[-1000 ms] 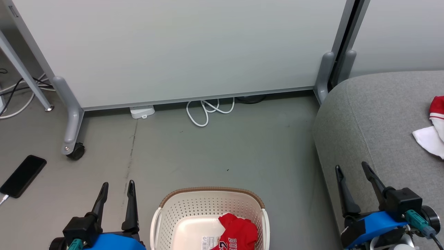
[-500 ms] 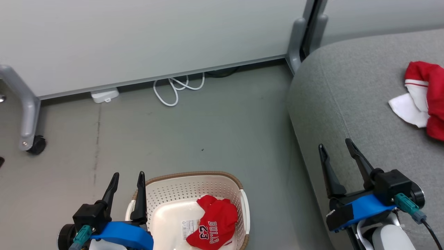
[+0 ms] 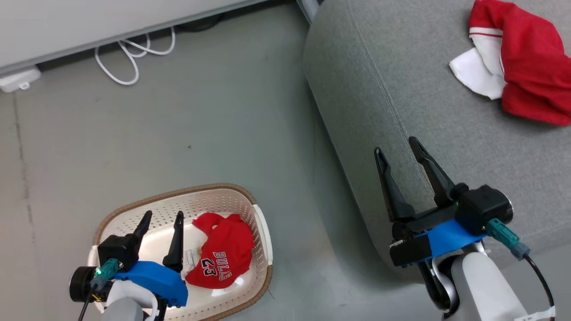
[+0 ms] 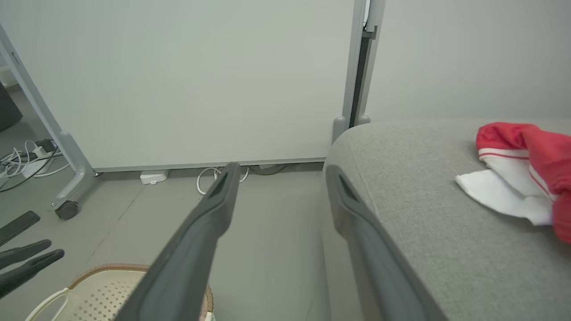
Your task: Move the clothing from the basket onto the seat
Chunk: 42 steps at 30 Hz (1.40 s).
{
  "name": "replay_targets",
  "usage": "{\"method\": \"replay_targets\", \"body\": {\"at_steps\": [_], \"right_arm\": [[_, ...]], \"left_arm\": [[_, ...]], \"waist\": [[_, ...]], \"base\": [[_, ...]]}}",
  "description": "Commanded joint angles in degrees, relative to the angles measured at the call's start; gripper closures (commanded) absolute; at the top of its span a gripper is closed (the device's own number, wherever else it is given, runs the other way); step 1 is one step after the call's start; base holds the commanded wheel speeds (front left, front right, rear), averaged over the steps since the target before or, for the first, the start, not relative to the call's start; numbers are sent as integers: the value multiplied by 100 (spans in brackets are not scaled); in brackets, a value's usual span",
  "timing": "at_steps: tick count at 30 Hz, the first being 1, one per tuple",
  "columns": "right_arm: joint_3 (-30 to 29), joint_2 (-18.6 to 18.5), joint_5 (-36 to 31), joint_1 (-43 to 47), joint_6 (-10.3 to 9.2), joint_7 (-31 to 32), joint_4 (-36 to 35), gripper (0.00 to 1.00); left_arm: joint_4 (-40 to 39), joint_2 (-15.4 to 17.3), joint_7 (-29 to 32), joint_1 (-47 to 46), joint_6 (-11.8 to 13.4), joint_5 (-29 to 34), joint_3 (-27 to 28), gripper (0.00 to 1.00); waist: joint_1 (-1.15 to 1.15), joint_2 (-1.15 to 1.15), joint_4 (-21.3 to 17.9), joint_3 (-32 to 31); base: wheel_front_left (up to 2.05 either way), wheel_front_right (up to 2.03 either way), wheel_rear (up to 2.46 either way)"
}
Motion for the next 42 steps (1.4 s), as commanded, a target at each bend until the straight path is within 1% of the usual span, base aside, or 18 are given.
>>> {"method": "replay_targets", "body": {"at_steps": [1,4,5,7,11,17,21,28,35,42], "right_arm": [[80,7,84,-197,3,-79,-1,0],[201,7,207,-315,3,-157,-24,0],[201,7,207,-315,3,-157,-24,0],[245,7,307,-404,3,-206,-58,0],[345,8,418,-471,3,-262,-104,0],[424,8,462,-607,3,-290,-155,0],[441,8,479,-705,3,-294,-281,0],[512,7,521,-812,3,-296,-516,0],[476,7,467,-728,3,-297,-687,0],[474,7,402,-615,3,-298,-743,0]], "left_arm": [[182,109,-15,-235,-9,-27,-47,0],[546,196,-5,-462,-9,-99,-125,0],[546,196,-5,-462,-9,-99,-125,0],[789,298,34,-628,-8,-130,-195,0],[1184,404,101,-950,-7,-207,-298,0],[1655,555,228,-1454,-7,-270,-442,0],[1884,624,341,-1748,-7,-258,-635,0],[2064,795,381,-2086,-7,-429,-1013,0],[2164,927,577,-2376,-7,-660,-1458,0],[2041,1026,870,-2604,-7,-1107,-2044,0]], "waist": [[-1,0,-475,570],[-1,0,-642,877],[-1,0,-642,877],[-1,0,-733,1082],[-1,0,-855,1459],[-1,0,-919,2020],[-1,0,-898,2335],[-1,0,-928,2737],[-1,0,-868,2954],[-1,0,-777,3127]], "base": [[0,0,0],[0,0,0],[0,0,0],[0,0,0],[0,0,0],[0,0,0],[0,0,0],[0,0,0],[0,0,0],[0,0,0]]}}
